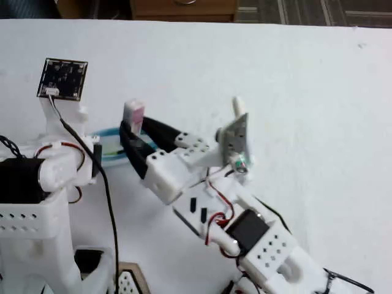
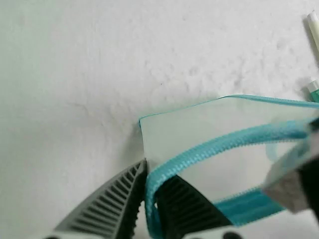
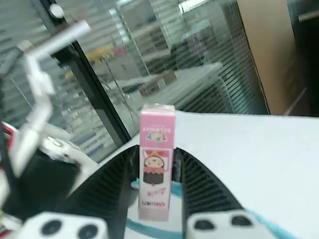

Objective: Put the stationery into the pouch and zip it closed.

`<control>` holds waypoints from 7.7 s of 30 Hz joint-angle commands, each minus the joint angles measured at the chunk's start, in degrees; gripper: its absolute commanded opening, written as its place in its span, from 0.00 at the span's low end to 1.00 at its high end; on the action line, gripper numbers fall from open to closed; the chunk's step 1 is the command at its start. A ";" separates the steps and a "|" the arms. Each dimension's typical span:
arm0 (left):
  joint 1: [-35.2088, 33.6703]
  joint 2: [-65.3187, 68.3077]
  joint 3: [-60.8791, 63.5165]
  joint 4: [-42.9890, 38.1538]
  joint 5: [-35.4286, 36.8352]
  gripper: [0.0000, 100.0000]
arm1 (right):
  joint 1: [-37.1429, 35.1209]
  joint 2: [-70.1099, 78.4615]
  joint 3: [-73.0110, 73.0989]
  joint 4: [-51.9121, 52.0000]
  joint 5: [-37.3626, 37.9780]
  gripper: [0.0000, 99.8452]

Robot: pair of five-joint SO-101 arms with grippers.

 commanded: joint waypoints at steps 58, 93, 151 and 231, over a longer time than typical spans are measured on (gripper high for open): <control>-0.48 0.22 -1.67 -0.26 0.09 0.02 | 37.93 72.84 -52.92 68.70 37.01 0.29; -0.48 0.22 -1.67 -0.26 0.09 0.02 | 37.76 84.09 -60.48 67.74 45.36 0.04; -0.48 0.04 -1.67 -0.18 0.09 0.02 | 15.43 13.76 -58.64 91.47 63.03 0.02; -0.48 0.22 -1.93 -0.18 0.09 0.02 | 17.36 65.98 -24.79 36.18 39.03 0.02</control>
